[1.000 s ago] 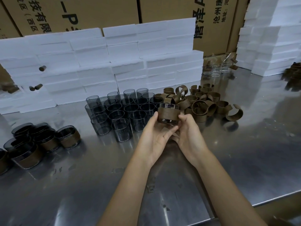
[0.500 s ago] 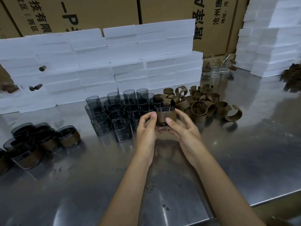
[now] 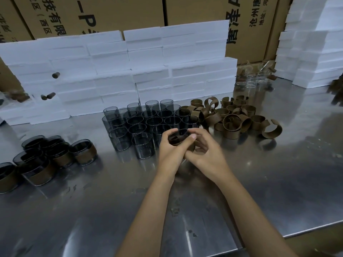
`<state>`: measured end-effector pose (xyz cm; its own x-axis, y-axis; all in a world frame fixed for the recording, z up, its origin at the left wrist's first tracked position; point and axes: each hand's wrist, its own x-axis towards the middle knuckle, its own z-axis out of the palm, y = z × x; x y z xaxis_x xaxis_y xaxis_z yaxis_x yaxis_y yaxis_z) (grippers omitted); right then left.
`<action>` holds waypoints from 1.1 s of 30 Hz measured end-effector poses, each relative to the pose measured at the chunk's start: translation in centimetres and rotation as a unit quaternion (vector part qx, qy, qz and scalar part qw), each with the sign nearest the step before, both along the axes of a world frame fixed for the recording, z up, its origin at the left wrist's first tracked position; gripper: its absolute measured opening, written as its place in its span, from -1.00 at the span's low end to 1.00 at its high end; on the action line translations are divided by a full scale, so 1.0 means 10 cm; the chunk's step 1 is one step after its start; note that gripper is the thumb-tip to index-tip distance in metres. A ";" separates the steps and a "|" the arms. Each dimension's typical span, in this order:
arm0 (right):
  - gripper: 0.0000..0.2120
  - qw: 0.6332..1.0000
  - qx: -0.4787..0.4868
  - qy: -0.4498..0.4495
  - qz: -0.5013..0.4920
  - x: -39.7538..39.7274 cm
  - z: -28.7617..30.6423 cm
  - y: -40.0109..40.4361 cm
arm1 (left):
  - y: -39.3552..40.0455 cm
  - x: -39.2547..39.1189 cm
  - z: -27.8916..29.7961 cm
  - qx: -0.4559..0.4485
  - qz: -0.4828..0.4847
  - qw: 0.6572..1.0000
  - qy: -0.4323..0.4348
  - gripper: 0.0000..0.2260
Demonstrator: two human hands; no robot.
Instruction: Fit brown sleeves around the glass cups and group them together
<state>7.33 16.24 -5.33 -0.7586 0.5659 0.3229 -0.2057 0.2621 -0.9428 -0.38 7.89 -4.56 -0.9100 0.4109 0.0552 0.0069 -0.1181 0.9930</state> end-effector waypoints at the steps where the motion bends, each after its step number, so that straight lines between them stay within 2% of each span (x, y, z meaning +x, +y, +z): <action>1: -0.63 1.000 -0.011 0.005 0.000 0.00 0.00 0.00 | -0.02 -0.01 0.00 -0.005 0.010 1.000 0.004 -0.53; 4: -0.81 0.996 -0.075 0.025 -0.031 0.01 -0.02 0.07 | -0.05 0.02 0.00 -0.049 0.034 0.997 0.058 -0.49; 8: -0.88 0.989 -0.122 0.015 -0.076 -0.01 -0.06 0.16 | -0.06 0.14 0.01 -0.141 0.090 0.967 0.195 -0.46; 14: -0.83 0.984 -0.133 -0.013 -0.116 -0.04 -0.09 0.19 | -0.37 0.09 0.35 -0.109 0.194 0.929 0.295 -0.43; 17: -0.82 0.985 -0.121 -0.027 -0.118 -0.04 -0.10 0.21 | -0.75 -0.09 0.47 -0.131 0.268 0.917 0.264 -0.41; 19: -0.80 0.986 -0.113 -0.025 -0.118 -0.04 -0.10 0.21 | -1.03 -0.25 0.46 -0.196 0.302 0.906 0.223 -0.38; 24: -0.76 0.986 -0.110 -0.027 -0.120 -0.03 -0.08 0.18 | -1.40 -0.50 0.21 -0.341 0.255 0.894 0.138 -0.37; 27: -0.73 0.987 -0.104 -0.031 -0.123 -0.03 -0.08 0.19 | -1.46 -0.58 0.11 -0.420 0.279 0.847 0.170 -0.47; 29: -0.72 0.986 -0.103 -0.035 -0.125 -0.03 -0.08 0.19 | -1.48 -0.66 0.08 -0.436 0.293 0.823 0.215 -0.53; 33: -0.71 0.985 -0.109 -0.038 -0.125 -0.03 -0.08 0.19 | -1.50 -0.84 0.12 -0.455 0.276 0.814 0.231 -0.58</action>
